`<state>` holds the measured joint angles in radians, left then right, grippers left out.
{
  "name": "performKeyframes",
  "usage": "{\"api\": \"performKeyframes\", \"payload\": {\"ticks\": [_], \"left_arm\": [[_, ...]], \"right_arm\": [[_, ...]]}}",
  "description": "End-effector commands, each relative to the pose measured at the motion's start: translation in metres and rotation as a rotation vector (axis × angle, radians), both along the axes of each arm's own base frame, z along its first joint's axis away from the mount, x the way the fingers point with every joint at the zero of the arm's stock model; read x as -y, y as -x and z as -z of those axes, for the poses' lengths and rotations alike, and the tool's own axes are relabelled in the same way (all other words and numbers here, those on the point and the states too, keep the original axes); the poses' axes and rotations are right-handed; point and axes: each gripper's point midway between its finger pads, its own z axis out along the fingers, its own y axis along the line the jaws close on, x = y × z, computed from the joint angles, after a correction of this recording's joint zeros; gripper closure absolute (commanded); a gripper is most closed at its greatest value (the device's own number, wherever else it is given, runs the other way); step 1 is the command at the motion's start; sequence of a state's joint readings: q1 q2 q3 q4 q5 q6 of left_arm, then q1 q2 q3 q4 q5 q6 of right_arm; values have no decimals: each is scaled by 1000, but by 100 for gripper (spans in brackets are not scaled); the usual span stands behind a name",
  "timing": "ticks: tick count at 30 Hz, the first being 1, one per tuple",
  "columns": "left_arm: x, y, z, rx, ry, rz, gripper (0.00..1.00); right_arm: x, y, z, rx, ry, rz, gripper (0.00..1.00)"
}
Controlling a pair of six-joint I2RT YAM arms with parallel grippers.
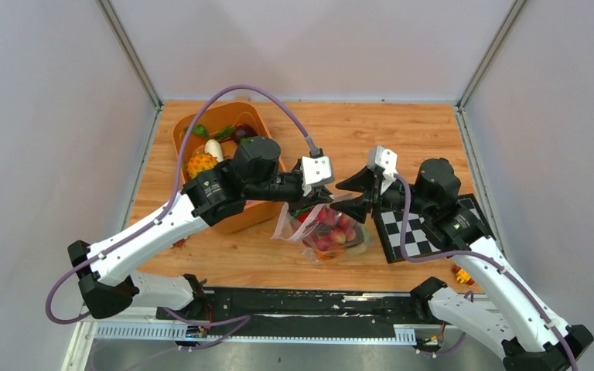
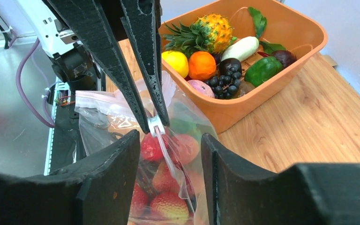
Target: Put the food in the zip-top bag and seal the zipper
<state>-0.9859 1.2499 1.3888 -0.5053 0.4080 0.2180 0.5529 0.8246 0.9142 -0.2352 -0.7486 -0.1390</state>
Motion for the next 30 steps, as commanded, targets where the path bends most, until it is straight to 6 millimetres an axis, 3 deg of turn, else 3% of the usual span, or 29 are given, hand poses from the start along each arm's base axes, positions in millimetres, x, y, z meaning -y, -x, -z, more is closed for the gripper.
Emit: {"api": "performKeyframes", "payload": {"ticks": [1, 6, 11, 19, 30], "left_arm": [[-2, 5, -27, 24, 65, 15, 100], [-4, 4, -27, 30, 63, 7, 100], [-8, 2, -25, 35, 54, -14, 100], [-27, -5, -11, 51, 15, -104, 100], [-71, -8, 9, 77, -54, -251, 100]], "right_arm": [[-3, 6, -14, 64, -9, -54, 55], [1, 9, -12, 76, -5, -47, 85], [5, 6, -13, 77, -19, -3, 99], [17, -8, -16, 71, -54, 135, 100], [36, -23, -29, 87, -145, 314, 100]]}}
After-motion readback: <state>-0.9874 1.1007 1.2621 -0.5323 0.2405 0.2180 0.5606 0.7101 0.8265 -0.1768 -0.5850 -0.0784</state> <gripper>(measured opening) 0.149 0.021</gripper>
